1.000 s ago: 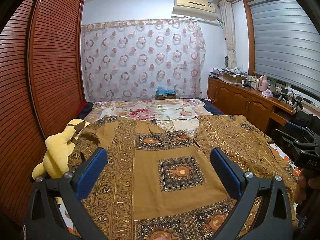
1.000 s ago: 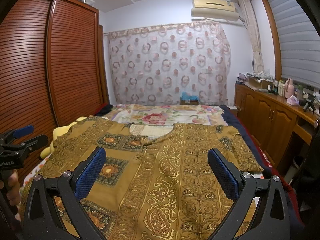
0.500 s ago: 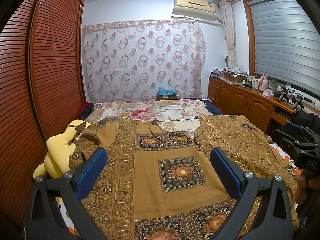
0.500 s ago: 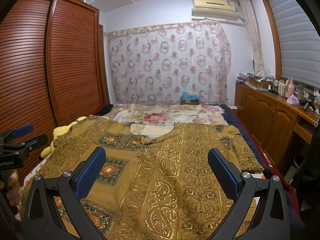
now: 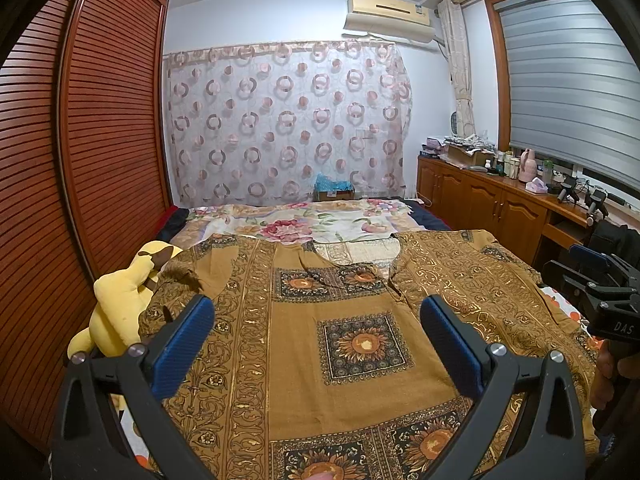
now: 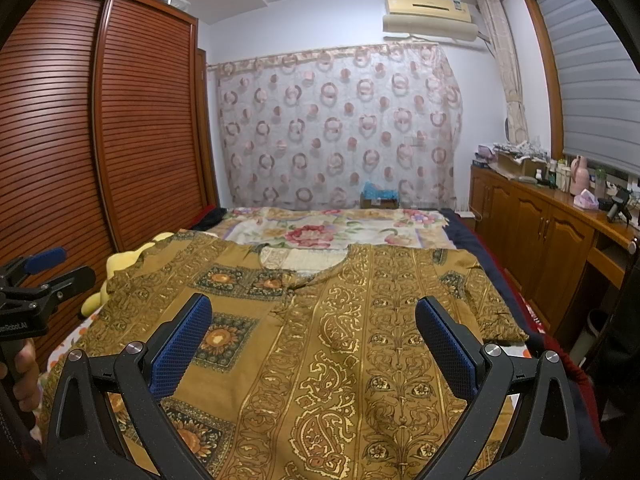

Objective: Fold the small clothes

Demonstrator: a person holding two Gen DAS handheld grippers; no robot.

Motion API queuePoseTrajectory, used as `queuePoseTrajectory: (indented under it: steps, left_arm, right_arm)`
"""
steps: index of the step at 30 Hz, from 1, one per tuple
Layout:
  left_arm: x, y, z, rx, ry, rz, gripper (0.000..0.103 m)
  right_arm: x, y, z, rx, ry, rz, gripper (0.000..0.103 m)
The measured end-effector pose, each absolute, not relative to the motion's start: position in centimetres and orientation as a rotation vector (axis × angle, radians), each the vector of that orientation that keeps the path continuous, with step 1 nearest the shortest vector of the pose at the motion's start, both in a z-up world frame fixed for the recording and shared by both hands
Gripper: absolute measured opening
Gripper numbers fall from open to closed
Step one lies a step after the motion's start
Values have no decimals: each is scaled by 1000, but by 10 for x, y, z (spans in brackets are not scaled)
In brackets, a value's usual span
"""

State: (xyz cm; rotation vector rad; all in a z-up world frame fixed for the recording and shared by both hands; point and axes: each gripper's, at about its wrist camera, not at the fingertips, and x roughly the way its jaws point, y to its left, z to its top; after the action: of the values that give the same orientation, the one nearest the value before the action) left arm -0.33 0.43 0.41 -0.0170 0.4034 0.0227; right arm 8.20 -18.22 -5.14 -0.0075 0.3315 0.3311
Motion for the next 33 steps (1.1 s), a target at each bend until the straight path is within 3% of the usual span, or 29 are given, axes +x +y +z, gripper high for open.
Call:
queuePoseTrajectory:
  steps: [33]
  left_arm:
    - [1,6,6,-5,414,31,103]
  right_arm:
    - [84,-182,-52,-4,343,335,103]
